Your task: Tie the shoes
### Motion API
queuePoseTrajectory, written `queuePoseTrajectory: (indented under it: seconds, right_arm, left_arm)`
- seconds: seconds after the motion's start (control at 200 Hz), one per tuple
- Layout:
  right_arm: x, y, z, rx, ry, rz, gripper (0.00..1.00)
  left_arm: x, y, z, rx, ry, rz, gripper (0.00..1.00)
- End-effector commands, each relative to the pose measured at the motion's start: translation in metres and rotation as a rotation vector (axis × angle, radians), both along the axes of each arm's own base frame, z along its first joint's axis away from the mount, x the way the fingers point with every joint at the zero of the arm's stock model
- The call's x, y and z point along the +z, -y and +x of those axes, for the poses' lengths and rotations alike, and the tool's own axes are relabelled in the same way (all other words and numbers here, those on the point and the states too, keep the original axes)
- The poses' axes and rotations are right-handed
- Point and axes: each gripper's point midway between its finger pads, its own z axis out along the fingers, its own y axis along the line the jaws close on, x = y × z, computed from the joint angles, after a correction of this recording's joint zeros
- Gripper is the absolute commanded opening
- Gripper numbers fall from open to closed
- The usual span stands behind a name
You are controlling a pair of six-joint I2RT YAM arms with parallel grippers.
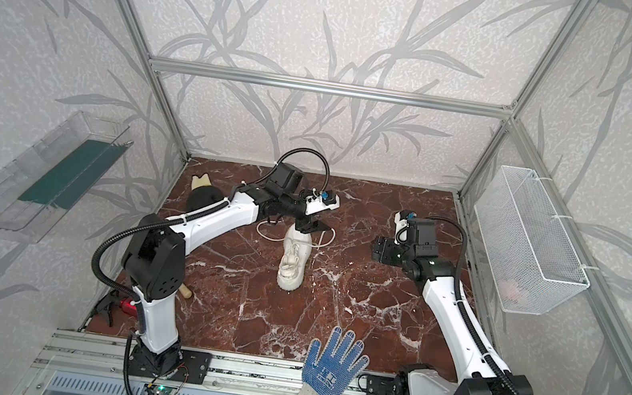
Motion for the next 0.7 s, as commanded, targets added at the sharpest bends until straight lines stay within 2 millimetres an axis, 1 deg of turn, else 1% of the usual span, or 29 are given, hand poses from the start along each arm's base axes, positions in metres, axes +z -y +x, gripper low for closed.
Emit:
queuePoseTrajectory:
  seconds: [0.0, 0.06, 0.115, 0.235, 0.29, 0.34, 0.395, 0.47, 0.54, 0.615, 0.7]
  right_arm:
    - [-0.005, 0.000, 0.007, 0.000, -0.024, -0.004, 0.80]
    - [-0.010, 0.001, 0.011, -0.014, -0.053, -0.005, 0.80]
    - [-0.014, -0.002, 0.013, -0.008, -0.078, 0.001, 0.80]
    - [-0.020, -0.017, 0.020, 0.034, -0.114, 0.068, 0.79]
    - [-0.022, -0.021, 0.022, 0.042, -0.121, 0.088, 0.79]
    - [-0.023, -0.023, 0.024, 0.046, -0.126, 0.092, 0.79]
    - [-0.025, -0.024, 0.026, 0.051, -0.135, 0.090, 0.79]
    - [-0.032, -0.024, 0.027, 0.053, -0.164, 0.065, 0.78]
    - [-0.039, -0.030, 0.029, 0.068, -0.193, 0.051, 0.78]
    - [-0.044, -0.041, 0.034, 0.088, -0.210, 0.037, 0.78]
    - [-0.055, -0.050, 0.041, 0.085, -0.260, 0.037, 0.77]
  left_arm:
    - [0.016, -0.009, 0.002, 0.036, 0.003, 0.010, 0.66]
    - [0.013, -0.012, -0.004, 0.028, -0.046, 0.020, 0.67]
    - [0.013, -0.007, -0.010, -0.001, -0.079, 0.015, 0.67]
    - [0.028, 0.004, 0.001, 0.052, -0.078, -0.089, 0.66]
    - [0.031, 0.005, 0.007, 0.093, -0.109, -0.094, 0.64]
    - [0.031, 0.002, 0.007, 0.102, -0.140, -0.062, 0.60]
    - [0.024, -0.003, 0.005, 0.112, -0.169, -0.008, 0.54]
    - [0.011, -0.017, 0.002, 0.138, -0.195, 0.058, 0.49]
    - [0.004, -0.029, -0.001, 0.163, -0.206, 0.091, 0.43]
    - [-0.005, -0.041, -0.005, 0.180, -0.216, 0.124, 0.42]
    - [-0.019, -0.050, -0.011, 0.182, -0.232, 0.171, 0.42]
